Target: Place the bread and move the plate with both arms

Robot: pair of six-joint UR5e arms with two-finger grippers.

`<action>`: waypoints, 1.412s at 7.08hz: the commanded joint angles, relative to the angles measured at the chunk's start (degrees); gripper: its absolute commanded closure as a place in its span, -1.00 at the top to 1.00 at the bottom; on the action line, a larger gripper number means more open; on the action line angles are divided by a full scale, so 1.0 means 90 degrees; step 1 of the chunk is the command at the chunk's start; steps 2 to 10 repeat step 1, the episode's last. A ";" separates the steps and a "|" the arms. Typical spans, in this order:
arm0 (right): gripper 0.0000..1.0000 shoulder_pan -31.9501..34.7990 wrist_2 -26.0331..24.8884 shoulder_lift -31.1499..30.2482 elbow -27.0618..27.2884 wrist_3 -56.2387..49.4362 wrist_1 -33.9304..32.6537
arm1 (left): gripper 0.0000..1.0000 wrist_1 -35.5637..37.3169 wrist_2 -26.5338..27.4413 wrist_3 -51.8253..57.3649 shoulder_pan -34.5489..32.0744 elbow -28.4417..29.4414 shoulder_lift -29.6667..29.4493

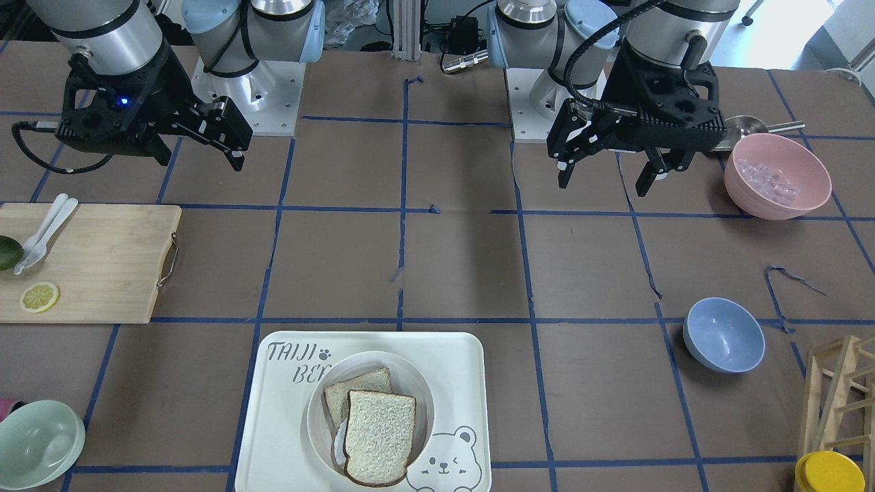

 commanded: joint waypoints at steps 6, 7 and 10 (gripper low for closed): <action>1.00 0.0000 0.0001 -0.0001 0.0003 0.0000 -0.0004 | 1.00 -0.0184 0.0001 -0.0045 0.0009 0.0025 0.0025; 1.00 0.0000 0.0001 -0.0001 0.0003 0.0000 -0.0004 | 1.00 -0.0184 0.0001 -0.0045 0.0009 0.0025 0.0025; 1.00 0.0000 0.0001 -0.0001 0.0003 0.0000 -0.0004 | 1.00 -0.0184 0.0001 -0.0045 0.0009 0.0025 0.0025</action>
